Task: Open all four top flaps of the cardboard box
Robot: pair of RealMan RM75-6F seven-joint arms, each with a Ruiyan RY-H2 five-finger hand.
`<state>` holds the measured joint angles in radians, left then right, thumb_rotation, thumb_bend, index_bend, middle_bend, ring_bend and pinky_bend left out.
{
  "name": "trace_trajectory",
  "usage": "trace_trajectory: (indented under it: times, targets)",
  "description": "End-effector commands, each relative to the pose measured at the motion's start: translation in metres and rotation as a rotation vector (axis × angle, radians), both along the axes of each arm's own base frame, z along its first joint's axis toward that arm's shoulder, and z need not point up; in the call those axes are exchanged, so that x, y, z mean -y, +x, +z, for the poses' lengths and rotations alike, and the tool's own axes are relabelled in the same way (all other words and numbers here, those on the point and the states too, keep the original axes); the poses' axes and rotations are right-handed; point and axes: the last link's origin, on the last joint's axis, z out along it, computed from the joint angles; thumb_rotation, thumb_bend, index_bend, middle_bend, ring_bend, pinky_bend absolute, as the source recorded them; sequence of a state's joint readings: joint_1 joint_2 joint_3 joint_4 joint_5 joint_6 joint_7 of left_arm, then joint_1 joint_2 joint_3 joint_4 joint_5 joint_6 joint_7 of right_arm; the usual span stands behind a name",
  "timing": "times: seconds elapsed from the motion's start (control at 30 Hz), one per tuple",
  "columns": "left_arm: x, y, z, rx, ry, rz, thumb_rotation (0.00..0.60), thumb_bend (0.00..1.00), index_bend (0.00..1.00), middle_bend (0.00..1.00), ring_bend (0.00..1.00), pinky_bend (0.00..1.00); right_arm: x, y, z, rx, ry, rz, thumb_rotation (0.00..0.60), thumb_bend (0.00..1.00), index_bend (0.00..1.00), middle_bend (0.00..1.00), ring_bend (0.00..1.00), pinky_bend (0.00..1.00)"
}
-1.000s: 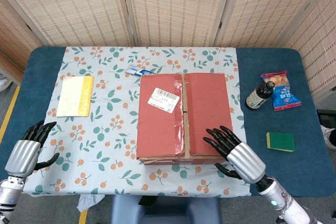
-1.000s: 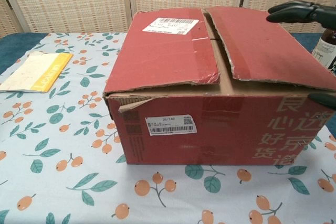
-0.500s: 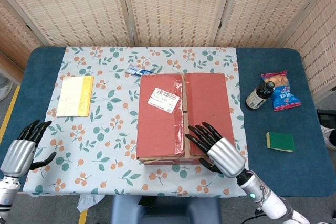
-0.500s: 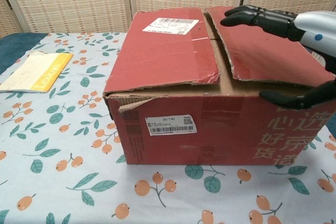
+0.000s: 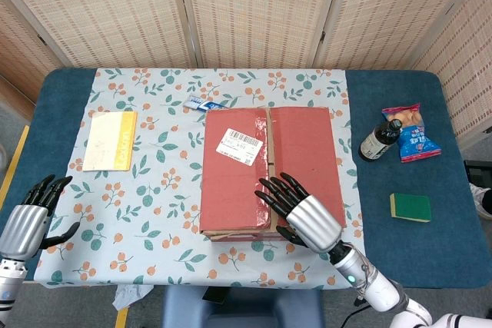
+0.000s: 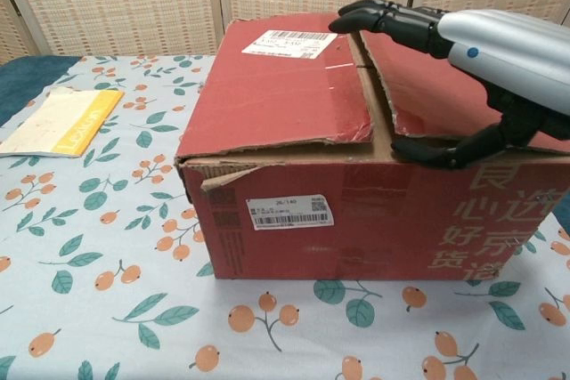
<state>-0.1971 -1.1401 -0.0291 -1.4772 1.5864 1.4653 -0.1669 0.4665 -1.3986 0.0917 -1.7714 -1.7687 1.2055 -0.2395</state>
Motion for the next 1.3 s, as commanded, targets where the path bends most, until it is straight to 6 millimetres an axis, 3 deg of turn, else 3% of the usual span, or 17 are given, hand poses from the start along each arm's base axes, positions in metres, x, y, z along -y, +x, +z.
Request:
trace_trajectory:
  times: [0.03,0.47,0.77,1.07,1.3]
  targets:
    - [0.0,0.0,0.001,0.003,0.002,0.001,0.6,0.33,0.0,0.17,0.06,0.16,0.002,0.004,-0.003,0.0,-0.005,0.007,0.6,0.41,0.0,0.0,0.0,0.0]
    - [0.0,-0.001,0.0,-0.005,-0.002,0.006,0.6,0.33,0.0,0.17,0.06,0.16,0.005,0.014,0.002,0.017,-0.054,0.009,0.6,0.41,0.0,0.0,0.0,0.0]
    - [0.001,-0.001,0.0,-0.009,0.0,0.004,0.6,0.33,0.0,0.17,0.06,0.16,0.0,0.011,0.02,0.033,-0.115,0.007,0.6,0.41,0.0,0.0,0.0,0.0]
    - [0.001,0.001,0.0,-0.032,0.014,-0.003,0.6,0.33,0.0,0.17,0.06,0.16,-0.016,-0.012,0.066,0.08,-0.239,-0.058,0.6,0.41,0.0,0.0,0.0,0.0]
    - [0.006,0.006,-0.005,-0.053,0.011,-0.024,0.6,0.33,0.0,0.17,0.06,0.16,-0.033,-0.047,0.105,0.091,-0.362,-0.134,0.6,0.41,0.0,0.0,0.0,0.0]
